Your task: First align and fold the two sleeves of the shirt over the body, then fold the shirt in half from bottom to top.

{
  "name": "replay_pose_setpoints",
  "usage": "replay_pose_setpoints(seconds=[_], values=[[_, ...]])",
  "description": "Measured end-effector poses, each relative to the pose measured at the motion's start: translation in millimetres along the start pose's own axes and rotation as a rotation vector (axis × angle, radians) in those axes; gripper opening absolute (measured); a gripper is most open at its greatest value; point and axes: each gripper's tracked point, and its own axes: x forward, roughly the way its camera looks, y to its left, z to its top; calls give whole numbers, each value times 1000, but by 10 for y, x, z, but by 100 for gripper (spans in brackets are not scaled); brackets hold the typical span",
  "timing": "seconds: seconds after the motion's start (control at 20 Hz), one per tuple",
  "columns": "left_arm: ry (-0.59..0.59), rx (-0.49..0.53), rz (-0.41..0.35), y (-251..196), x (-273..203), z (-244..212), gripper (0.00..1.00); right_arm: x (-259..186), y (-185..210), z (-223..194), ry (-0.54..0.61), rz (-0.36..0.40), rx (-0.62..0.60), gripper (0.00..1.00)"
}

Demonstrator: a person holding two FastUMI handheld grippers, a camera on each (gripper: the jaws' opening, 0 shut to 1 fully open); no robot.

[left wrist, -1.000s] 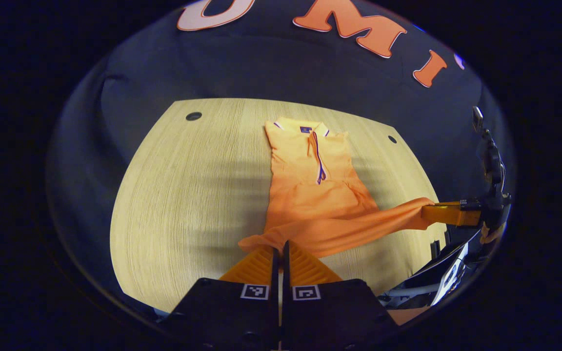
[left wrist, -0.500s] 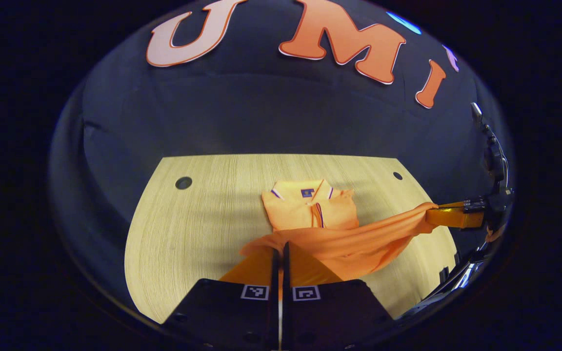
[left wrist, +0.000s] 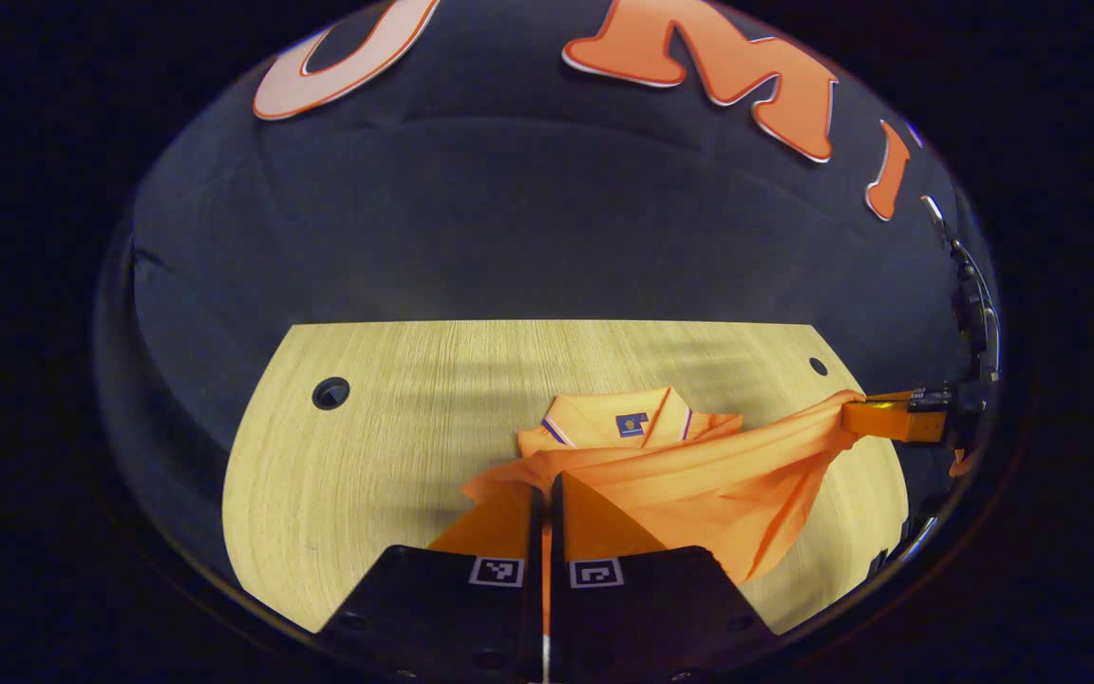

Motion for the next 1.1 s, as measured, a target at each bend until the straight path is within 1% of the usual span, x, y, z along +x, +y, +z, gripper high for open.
replay_pose_setpoints(seconds=[0.05, 0.15, 0.3, 0.35, 0.4, 0.45, 0.5, 0.55, 0.6, 0.65, 0.75, 0.8, 0.85, 1.0, 1.05, 1.1], values=[[9, -30, 6, 31, 145, -30, 3, 151, 5, -58, 35, -4, 7, 0], [47, -59, 23, 94, 423, -130, 4, 376, -60, -101, 65, -32, 13, 0], [81, -50, 78, 248, 702, -270, 4, 713, -37, -150, 76, -38, 37, 1], [86, -43, 108, 323, 750, -299, 3, 765, -89, -176, 89, -69, 46, 1], [87, -37, 121, 347, 795, -299, 6, 828, -138, -189, 92, -85, 45, 1], [92, -39, 116, 345, 819, -300, 6, 858, -139, -220, 103, -82, 43, 2], [94, -42, 125, 382, 816, -332, 21, 849, -136, -259, 114, -86, 44, 2], [92, -48, 118, 389, 804, -333, 26, 842, -129, -249, 112, -86, 47, 8], [83, -55, 116, 400, 782, -306, 42, 851, -165, -238, 107, -94, 46, 11], [72, -58, 117, 422, 761, -275, 58, 823, -169, -226, 105, -91, 49, 29], [44, -45, 143, 484, 716, -202, 91, 781, -187, -203, 96, -96, 56, 65], [32, -33, 150, 476, 664, -166, 100, 723, -213, -165, 84, -99, 54, 82], [19, -20, 155, 458, 617, -120, 100, 671, -227, -127, 71, -99, 52, 100], [-35, -5, 149, 341, 482, 56, 99, 444, -214, 5, 17, -95, 48, 100], [-57, -5, 139, 290, 380, 149, 98, 334, -216, 71, -9, -91, 49, 100], [-82, -3, 133, 258, 242, 268, 99, 223, -208, 124, -35, -86, 51, 100]])
